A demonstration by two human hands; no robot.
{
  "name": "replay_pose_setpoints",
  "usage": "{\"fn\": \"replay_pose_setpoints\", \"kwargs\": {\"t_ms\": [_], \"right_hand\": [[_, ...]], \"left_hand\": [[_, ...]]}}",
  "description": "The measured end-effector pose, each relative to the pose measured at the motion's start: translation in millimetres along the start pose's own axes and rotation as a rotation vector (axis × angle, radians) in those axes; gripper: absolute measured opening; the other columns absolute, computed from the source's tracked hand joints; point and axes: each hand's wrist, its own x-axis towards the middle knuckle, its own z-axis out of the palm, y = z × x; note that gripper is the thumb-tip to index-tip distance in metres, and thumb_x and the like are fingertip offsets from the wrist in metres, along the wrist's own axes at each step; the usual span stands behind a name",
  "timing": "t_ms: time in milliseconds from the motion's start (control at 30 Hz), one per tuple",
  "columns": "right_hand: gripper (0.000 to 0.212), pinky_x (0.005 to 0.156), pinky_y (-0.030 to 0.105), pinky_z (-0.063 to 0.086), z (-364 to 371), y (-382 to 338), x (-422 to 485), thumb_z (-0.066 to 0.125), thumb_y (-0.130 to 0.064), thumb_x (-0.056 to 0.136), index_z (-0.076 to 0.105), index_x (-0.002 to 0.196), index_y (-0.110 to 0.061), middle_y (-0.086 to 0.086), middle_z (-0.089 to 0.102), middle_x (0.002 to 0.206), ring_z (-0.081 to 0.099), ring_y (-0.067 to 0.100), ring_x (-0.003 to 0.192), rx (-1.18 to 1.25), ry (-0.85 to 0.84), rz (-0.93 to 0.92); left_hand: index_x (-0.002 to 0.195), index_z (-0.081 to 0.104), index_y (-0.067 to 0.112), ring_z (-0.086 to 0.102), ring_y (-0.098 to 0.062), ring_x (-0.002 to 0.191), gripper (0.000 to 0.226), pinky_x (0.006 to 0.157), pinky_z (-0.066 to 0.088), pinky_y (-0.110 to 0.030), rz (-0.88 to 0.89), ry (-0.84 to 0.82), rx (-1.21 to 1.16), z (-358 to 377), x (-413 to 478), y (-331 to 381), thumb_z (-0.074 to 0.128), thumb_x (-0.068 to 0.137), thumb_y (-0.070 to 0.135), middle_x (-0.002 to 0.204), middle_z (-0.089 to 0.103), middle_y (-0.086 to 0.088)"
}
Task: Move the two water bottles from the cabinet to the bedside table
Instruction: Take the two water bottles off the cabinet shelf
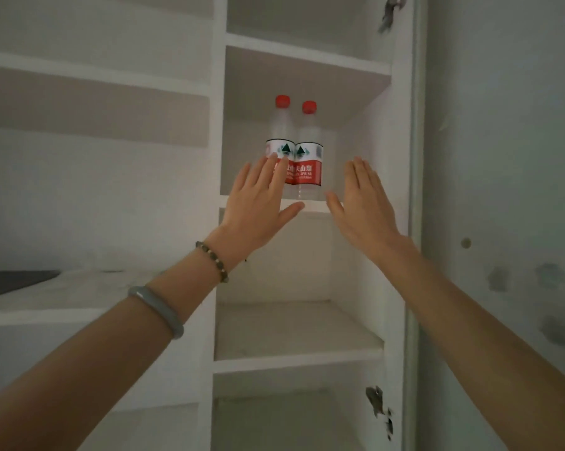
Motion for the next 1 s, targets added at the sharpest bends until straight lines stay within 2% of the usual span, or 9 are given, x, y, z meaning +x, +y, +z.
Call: {"fn": "replay_pose_setpoints", "kwargs": {"t_ms": [200, 300, 467, 600, 667, 733, 833, 900, 1000], "right_hand": [[0.065, 0.114, 0.035, 0.011, 44, 2, 50, 0.045, -0.035, 0.095, 0.018, 0.142, 0.002, 0.019, 0.019, 0.153, 0.013, 0.027, 0.141, 0.219, -0.007, 0.096], [0.065, 0.113, 0.041, 0.024, 63, 5, 64, 0.049, -0.036, 0.093, 0.025, 0.14, 0.002, 0.019, 0.027, 0.149, 0.023, 0.029, 0.138, 0.264, -0.024, 0.119], [0.06, 0.098, 0.047, 0.042, 91, 20, 102, 0.055, -0.038, 0.088, 0.037, 0.129, 0.002, 0.02, 0.046, 0.129, 0.043, 0.034, 0.121, 0.357, -0.011, 0.19], [0.057, 0.078, 0.034, 0.044, 106, 27, 118, 0.06, -0.039, 0.084, 0.041, 0.123, -0.002, 0.017, 0.053, 0.117, 0.053, 0.031, 0.104, 0.52, -0.071, 0.262], [0.057, 0.072, 0.028, 0.044, 111, 28, 122, 0.062, -0.038, 0.083, 0.041, 0.125, -0.005, 0.011, 0.056, 0.114, 0.056, 0.025, 0.096, 0.643, -0.12, 0.294], [0.055, 0.064, 0.023, 0.041, 116, 29, 124, 0.064, -0.036, 0.083, 0.042, 0.124, -0.007, 0.004, 0.055, 0.105, 0.053, 0.017, 0.087, 0.747, -0.166, 0.332], [0.056, 0.072, 0.029, 0.048, 121, 32, 128, 0.068, -0.037, 0.077, 0.045, 0.121, -0.011, 0.001, 0.059, 0.107, 0.058, 0.016, 0.089, 0.907, -0.227, 0.417], [0.056, 0.077, 0.035, 0.052, 122, 34, 131, 0.072, -0.039, 0.072, 0.047, 0.116, -0.014, 0.002, 0.062, 0.107, 0.061, 0.018, 0.091, 0.965, -0.243, 0.455], [0.054, 0.073, 0.035, 0.053, 124, 36, 132, 0.075, -0.039, 0.067, 0.05, 0.111, -0.016, 0.004, 0.063, 0.103, 0.063, 0.02, 0.088, 0.989, -0.21, 0.478]], "left_hand": [[0.138, 0.025, 0.005, 0.037, -0.029, 0.126, 0.072, 0.105, 0.031, -0.04, -0.085, 0.002, -0.19, 39, 55, -27, 0.047, 0.087, 0.051, 0.141, 0.037, -0.013], [0.135, 0.027, 0.004, 0.04, -0.028, 0.12, 0.069, 0.1, 0.036, -0.038, -0.136, -0.015, -0.269, 54, 66, -31, 0.051, 0.086, 0.047, 0.134, 0.04, -0.013], [0.134, 0.025, 0.002, 0.042, -0.032, 0.117, 0.07, 0.098, 0.038, -0.042, -0.264, -0.069, -0.392, 83, 95, -33, 0.057, 0.085, 0.041, 0.129, 0.043, -0.017], [0.131, 0.027, 0.004, 0.048, -0.038, 0.112, 0.069, 0.093, 0.043, -0.047, -0.426, -0.094, -0.534, 96, 103, -33, 0.059, 0.084, 0.042, 0.126, 0.043, -0.021], [0.129, 0.029, 0.006, 0.051, -0.032, 0.109, 0.064, 0.085, 0.045, -0.037, -0.493, -0.127, -0.609, 96, 104, -31, 0.059, 0.084, 0.042, 0.125, 0.046, -0.018], [0.126, 0.033, 0.007, 0.057, -0.024, 0.095, 0.06, 0.067, 0.046, -0.026, -0.558, -0.163, -0.709, 96, 105, -30, 0.059, 0.084, 0.04, 0.121, 0.053, -0.014], [0.12, 0.039, 0.007, 0.058, -0.021, 0.081, 0.058, 0.05, 0.044, -0.025, -0.626, -0.178, -0.767, 97, 108, -32, 0.063, 0.081, 0.043, 0.11, 0.059, -0.01], [0.118, 0.043, 0.009, 0.06, -0.02, 0.081, 0.059, 0.049, 0.047, -0.026, -0.664, -0.205, -0.768, 95, 109, -32, 0.065, 0.077, 0.046, 0.105, 0.061, -0.007], [0.116, 0.046, 0.009, 0.059, -0.016, 0.075, 0.057, 0.047, 0.046, -0.025, -0.677, -0.217, -0.749, 91, 109, -30, 0.065, 0.077, 0.046, 0.102, 0.061, -0.005]]}}
